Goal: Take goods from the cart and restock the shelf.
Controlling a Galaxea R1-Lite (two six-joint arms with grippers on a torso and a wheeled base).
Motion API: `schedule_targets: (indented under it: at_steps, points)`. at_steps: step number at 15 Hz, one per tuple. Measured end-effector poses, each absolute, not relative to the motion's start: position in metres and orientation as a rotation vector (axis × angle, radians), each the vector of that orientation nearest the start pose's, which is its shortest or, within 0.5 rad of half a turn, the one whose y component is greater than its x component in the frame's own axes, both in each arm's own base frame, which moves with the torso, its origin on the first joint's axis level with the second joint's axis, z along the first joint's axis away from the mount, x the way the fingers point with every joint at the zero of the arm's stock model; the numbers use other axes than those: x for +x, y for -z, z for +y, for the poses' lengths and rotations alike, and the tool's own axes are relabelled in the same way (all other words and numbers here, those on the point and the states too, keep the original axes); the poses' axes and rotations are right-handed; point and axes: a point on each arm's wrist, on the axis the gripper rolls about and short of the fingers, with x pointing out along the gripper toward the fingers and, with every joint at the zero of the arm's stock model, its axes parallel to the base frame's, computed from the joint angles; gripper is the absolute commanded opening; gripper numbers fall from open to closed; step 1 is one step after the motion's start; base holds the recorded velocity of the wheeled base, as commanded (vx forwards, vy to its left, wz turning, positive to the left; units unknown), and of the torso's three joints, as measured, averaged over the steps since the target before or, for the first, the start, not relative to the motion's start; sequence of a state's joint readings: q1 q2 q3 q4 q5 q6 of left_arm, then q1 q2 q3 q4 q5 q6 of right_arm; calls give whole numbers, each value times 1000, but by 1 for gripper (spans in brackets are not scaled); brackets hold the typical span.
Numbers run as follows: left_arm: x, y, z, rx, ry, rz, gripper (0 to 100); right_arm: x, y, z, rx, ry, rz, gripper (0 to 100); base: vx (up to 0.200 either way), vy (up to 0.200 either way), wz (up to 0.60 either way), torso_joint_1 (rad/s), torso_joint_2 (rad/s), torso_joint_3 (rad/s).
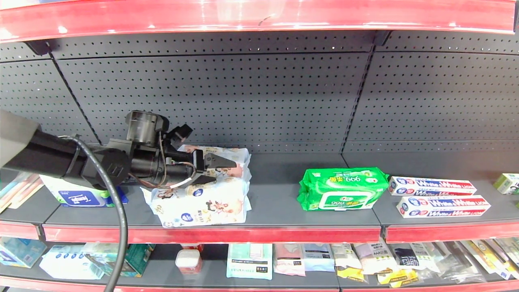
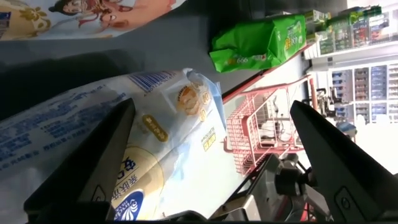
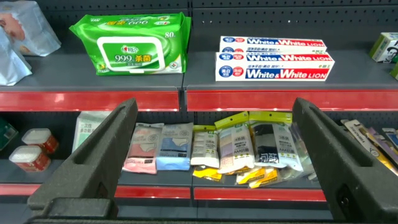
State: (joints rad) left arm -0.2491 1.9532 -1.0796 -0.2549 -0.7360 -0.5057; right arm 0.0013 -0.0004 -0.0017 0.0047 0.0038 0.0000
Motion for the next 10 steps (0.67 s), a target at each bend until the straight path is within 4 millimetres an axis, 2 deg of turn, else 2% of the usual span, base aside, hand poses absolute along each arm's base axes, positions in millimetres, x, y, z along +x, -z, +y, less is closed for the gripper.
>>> schedule_targets:
  at_steps: [5, 10]
  points:
    - [350, -138, -105, -571, 727, 827, 100, -23, -75, 0, 0, -5, 3, 100, 0, 0, 0, 0, 0, 0]
    - [355, -133, -118, -552, 721, 834, 100, -23, -75, 0, 0, -5, 3, 100, 0, 0, 0, 0, 0, 0]
